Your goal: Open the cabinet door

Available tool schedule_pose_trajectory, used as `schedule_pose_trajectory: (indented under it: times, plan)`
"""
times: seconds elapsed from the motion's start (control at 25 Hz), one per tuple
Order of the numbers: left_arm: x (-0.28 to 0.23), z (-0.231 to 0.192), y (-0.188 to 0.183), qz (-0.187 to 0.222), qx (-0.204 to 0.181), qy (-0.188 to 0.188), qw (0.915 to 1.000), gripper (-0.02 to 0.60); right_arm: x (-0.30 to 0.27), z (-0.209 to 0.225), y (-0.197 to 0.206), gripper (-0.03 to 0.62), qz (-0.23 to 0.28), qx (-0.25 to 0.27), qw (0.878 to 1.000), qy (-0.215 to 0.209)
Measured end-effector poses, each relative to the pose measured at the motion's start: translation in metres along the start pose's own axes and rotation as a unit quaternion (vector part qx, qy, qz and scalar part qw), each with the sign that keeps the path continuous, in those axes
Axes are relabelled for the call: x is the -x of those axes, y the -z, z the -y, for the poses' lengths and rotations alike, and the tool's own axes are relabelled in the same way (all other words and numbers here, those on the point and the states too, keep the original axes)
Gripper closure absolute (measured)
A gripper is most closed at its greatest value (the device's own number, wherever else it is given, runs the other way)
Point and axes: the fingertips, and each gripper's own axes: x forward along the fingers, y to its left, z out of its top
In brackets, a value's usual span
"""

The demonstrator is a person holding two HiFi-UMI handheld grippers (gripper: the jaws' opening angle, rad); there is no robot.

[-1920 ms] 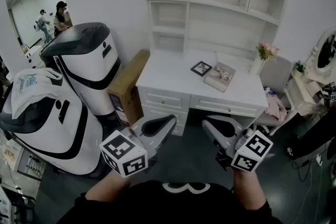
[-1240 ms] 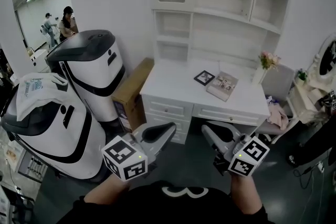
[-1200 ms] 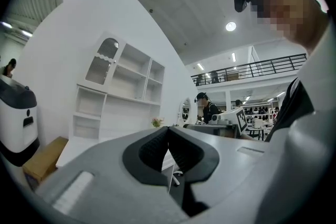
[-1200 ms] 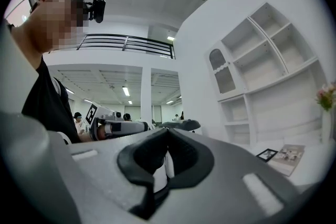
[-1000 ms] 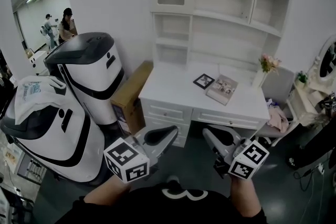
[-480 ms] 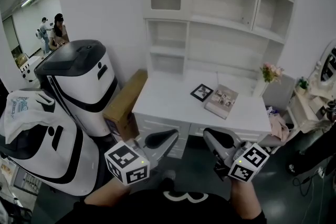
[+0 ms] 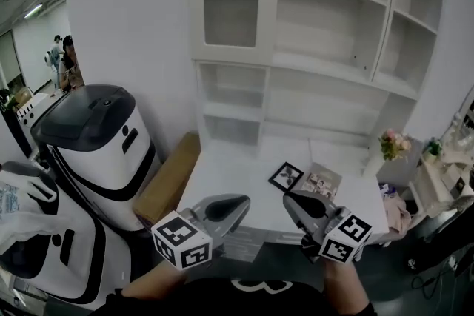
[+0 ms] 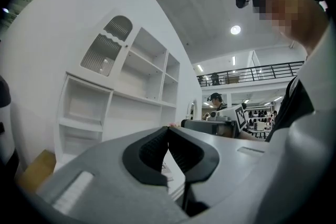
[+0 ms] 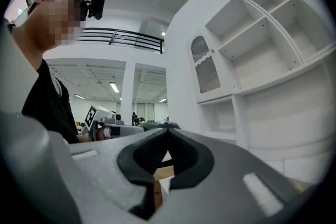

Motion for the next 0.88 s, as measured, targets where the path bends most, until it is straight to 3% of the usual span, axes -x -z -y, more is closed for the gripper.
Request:
schedule_pose_trajectory:
  times: [0.4, 0.72, 0.88]
  plan:
    - [-0.069, -0.131, -0.026, 0.014, -0.014, -0.003, 0.9998, 0.572, -0.096, 0.112, -0.018, 0.592, -0.008, 0.027, 0.999, 0.016]
    - [-0.1, -0.158, -0.057, 0.045, -0.079, 0.006, 0.9958, 0.572, -0.108, 0.15, -0.044, 0.592, 0.006, 0.056, 0.998, 0.04]
    - [-0.106, -0.168, -0.077, 0.06, -0.11, -0.014, 0.992, 0.572, -0.106, 0.16, -0.059, 0.592, 0.022, 0.063, 0.997, 0.044]
